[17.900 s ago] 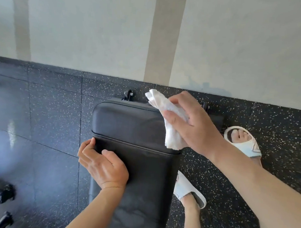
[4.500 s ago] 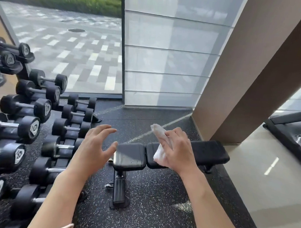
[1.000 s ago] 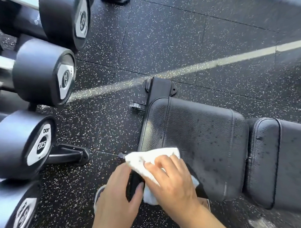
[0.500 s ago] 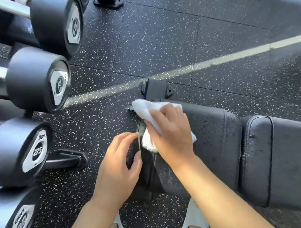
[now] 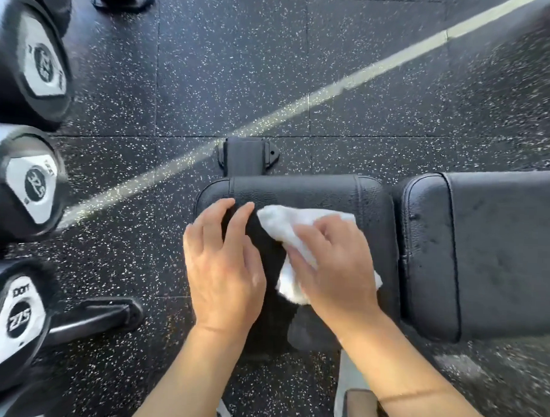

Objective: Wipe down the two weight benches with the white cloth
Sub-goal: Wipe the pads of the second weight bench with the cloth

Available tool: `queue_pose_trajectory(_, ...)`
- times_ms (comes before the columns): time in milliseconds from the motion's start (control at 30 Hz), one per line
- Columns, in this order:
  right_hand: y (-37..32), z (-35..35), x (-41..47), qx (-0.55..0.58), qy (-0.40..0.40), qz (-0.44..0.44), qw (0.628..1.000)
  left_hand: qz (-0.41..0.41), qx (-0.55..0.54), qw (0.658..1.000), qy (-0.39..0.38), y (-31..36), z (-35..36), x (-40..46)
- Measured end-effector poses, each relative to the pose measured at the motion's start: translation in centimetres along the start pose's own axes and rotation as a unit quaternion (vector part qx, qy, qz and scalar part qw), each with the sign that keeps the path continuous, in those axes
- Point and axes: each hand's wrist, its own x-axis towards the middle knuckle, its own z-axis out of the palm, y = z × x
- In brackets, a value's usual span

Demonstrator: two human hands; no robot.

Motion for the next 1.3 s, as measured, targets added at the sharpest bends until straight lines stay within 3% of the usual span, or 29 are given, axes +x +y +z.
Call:
queue_pose_trajectory(100,1.0,0.6,7.4,-0.023,0.038,0.07,0.997,0.006,0.018,1.0,0.003,0.0,0.4,-0.1)
queue_pose_trajectory(233,-0.4,2.5,11.9,-0.046,-0.019,0.083,0.995,-0.014,0.055,0.998,-0.016,0.5,0.5,-0.1)
queue_pose_trajectory(400,-2.3,3.4,10.7,-0.019,-0.004,0.049,0.999,-0.023,0.09,0.995,-0.025,0.3,1.0,0.0)
queue_pose_trajectory(533,1.9,1.1,9.3,-0.012,0.014,-0.003,1.0,-0.014,0.105,0.994,-0.015,0.1,1.2,0.1)
queue_pose_trajectory(700,8.0,-2.0,6.3,0.003,0.062,0.104,0.993,-0.024,0.113,0.993,-0.029,0.4,1.3,0.1)
queue_pose_trajectory(800,4.0,-0.7,6.1,-0.03,0.063,0.097,0.993,-0.026,0.104,0.994,-0.027,0.4,1.2,0.1)
queue_pose_trajectory(1000,-4.3,3.7,8.9,0.047,0.031,0.018,0.998,0.0,0.08,0.996,-0.025,-0.3,1.4,0.5)
queue_pose_trajectory(1100,-1.1,2.1,7.8,0.039,0.043,0.004,0.998,0.002,0.094,0.996,-0.01,-0.1,1.5,0.1)
queue_pose_trajectory(1233,6.2,-1.0,4.9,0.013,0.098,0.093,0.991,-0.015,0.096,0.995,-0.012,0.3,1.3,0.0)
queue_pose_trajectory(1300,6.7,-1.8,3.5,0.018,0.105,0.125,0.986,-0.022,0.099,0.995,-0.018,0.3,1.2,0.1)
